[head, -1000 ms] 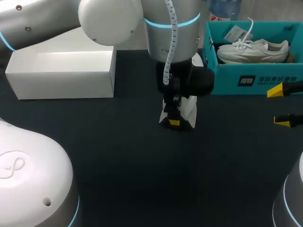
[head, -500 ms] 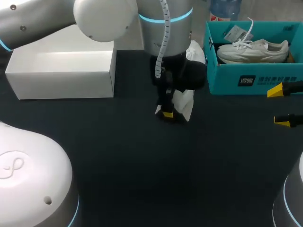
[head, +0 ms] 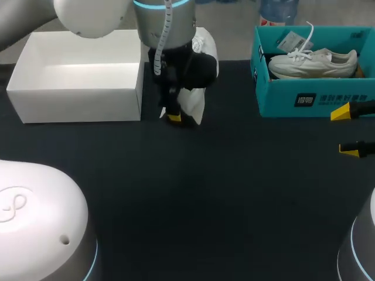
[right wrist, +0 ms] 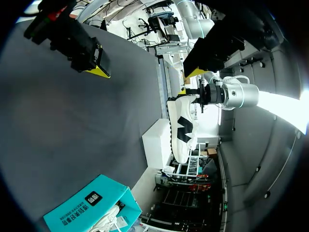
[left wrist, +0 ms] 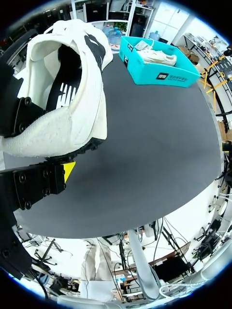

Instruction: Take the shoe out of the shoebox, open the shoe tongue, remove and reinsert the insole, then place the shoe into the shoebox

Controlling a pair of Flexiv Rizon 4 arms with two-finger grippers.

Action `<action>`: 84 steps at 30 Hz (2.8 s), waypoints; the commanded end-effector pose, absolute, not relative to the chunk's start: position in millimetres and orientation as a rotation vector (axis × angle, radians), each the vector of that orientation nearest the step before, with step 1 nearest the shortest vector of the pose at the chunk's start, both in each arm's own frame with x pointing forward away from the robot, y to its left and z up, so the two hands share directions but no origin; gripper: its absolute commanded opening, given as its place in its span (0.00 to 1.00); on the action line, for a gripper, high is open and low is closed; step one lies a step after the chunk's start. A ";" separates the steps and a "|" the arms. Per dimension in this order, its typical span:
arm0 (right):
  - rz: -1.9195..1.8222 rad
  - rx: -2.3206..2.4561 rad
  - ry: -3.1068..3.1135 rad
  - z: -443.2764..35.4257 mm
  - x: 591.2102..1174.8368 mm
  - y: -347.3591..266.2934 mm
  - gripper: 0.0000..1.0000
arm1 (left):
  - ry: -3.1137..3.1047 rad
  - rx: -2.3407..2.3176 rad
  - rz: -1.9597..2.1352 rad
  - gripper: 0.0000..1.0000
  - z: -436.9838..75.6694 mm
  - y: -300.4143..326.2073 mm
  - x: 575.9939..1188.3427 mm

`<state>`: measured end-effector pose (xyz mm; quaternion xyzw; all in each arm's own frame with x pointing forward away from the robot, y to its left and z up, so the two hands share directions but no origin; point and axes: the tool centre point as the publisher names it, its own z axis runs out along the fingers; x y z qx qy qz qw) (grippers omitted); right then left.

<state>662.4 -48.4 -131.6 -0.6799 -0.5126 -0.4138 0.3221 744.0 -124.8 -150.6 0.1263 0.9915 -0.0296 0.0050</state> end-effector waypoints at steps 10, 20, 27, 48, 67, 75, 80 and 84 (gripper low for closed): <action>-1.090 -1.794 -1.343 -131.3 657.4 -47.9 1.00 | 3.086 0.329 -0.090 0.00 -154.9 -47.0 801.0; -1.090 -1.794 -1.343 -131.3 657.4 -47.9 1.00 | 3.100 0.217 -0.079 0.00 -164.3 5.8 854.3; -1.090 -1.794 -1.343 -131.3 657.4 -47.9 1.00 | 3.085 0.165 -0.059 0.00 -167.1 44.1 888.0; -1.090 -1.794 -1.343 -131.3 657.4 -47.9 1.00 | 3.062 0.163 0.089 0.00 -180.9 152.6 962.2; -1.090 -1.794 -1.343 -131.3 657.4 -47.9 1.00 | 3.089 0.098 0.103 0.00 -192.4 245.2 994.5; -1.090 -1.794 -1.343 -131.3 657.4 -47.9 1.00 | 3.102 0.054 0.106 0.00 -202.1 273.8 1018.3; -1.090 -1.794 -1.343 -131.3 657.4 -47.9 1.00 | 3.094 0.082 0.150 0.00 -211.2 284.4 1024.1; -1.090 -1.794 -1.343 -131.3 657.4 -47.9 1.00 | 3.091 0.083 0.161 0.00 -217.0 287.9 1024.8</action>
